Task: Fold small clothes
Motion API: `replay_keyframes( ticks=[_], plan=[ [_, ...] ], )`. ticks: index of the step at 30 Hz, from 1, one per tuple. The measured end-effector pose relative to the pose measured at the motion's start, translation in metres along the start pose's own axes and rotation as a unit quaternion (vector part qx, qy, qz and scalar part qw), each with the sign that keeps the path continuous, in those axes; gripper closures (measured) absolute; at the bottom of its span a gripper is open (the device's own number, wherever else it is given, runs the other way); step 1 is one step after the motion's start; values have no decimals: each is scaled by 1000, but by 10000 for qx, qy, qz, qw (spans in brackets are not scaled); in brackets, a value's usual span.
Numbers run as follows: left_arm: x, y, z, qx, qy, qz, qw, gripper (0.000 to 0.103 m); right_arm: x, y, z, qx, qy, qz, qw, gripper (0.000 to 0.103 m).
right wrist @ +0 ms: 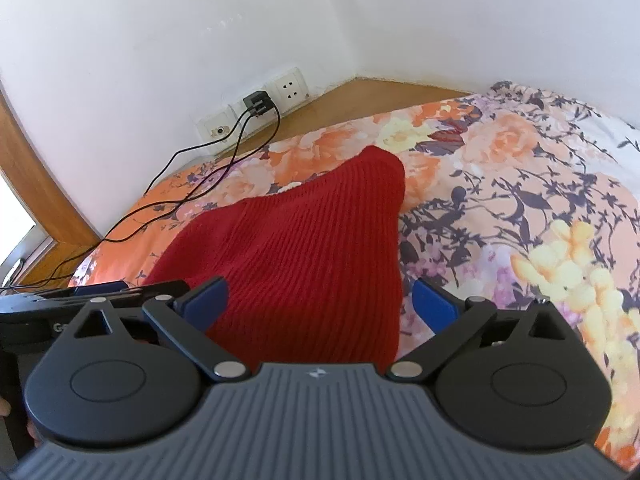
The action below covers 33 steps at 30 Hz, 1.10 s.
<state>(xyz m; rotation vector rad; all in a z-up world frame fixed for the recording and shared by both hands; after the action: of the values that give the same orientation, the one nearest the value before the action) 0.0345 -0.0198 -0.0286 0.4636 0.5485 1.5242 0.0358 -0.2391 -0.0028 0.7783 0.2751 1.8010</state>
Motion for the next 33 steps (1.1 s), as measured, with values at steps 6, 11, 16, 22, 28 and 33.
replay_keyframes(
  ticks=[6, 11, 16, 22, 28, 33],
  plan=[
    [3, -3, -10, 114, 373, 45, 9992, 18, 2, 1, -10, 28, 191, -74, 9998, 1],
    [3, -1, -11, 114, 362, 67, 9993, 18, 6, -1, -15, 79, 303, -47, 9995, 0],
    [2, 0, -12, 101, 308, 97, 9994, 18, 7, 0, -16, 68, 331, -55, 9994, 0],
    [1, -1, -11, 140, 331, 79, 9993, 18, 6, 0, -15, 58, 309, -72, 9995, 0],
    [2, -2, -10, 141, 323, 80, 9993, 18, 6, -1, -15, 86, 258, -56, 9996, 0],
    [2, -1, -10, 98, 263, 143, 9995, 18, 6, -2, -15, 114, 249, -60, 9996, 0]
  ],
)
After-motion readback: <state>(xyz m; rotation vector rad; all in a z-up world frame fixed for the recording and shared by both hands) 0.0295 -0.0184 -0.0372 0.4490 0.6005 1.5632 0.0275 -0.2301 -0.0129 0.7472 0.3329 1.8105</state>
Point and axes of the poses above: each gripper's, at about its wrist camera, not at the fingertips, and y roughly against the way its jaws point, x to its left, z to its top, the point moved 6 cm from there along -y, roughly the way its jaws point, and after that the axes turned 7 degrees about -x, right-handed, at the moved point
